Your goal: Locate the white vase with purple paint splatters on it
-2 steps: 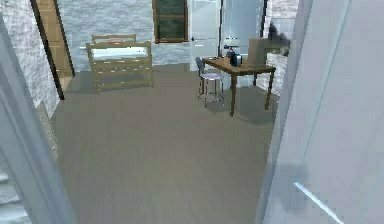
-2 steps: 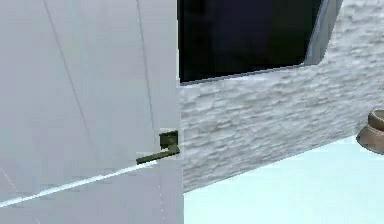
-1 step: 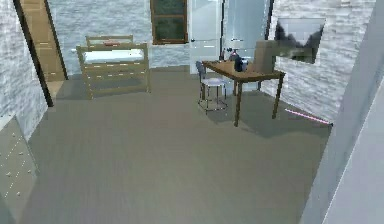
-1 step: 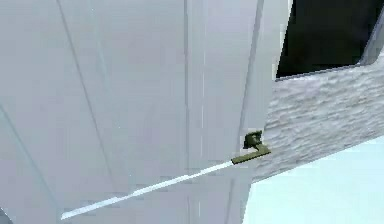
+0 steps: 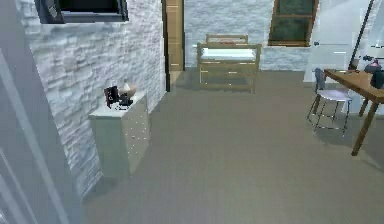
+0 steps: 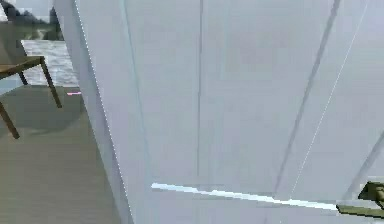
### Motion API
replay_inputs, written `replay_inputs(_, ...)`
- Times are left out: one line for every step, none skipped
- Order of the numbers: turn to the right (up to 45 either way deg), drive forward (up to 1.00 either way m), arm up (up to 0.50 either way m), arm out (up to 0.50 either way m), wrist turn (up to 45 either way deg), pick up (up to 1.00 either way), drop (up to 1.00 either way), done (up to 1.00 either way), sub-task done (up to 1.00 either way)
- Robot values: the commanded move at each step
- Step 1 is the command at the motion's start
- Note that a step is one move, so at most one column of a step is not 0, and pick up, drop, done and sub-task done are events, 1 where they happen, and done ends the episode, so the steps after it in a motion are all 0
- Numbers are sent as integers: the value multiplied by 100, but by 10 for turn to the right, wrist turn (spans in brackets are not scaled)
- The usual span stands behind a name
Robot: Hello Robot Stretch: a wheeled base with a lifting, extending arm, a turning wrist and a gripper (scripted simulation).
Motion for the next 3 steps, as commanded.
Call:
replay_inputs(0, 100, 0, 0, 0, 0, 0, 0, 0)
replay_inputs(0, 100, 0, 0, 0, 0, 0, 0, 0)
replay_inputs(-30, 0, 0, 0, 0, 0, 0, 0, 0)
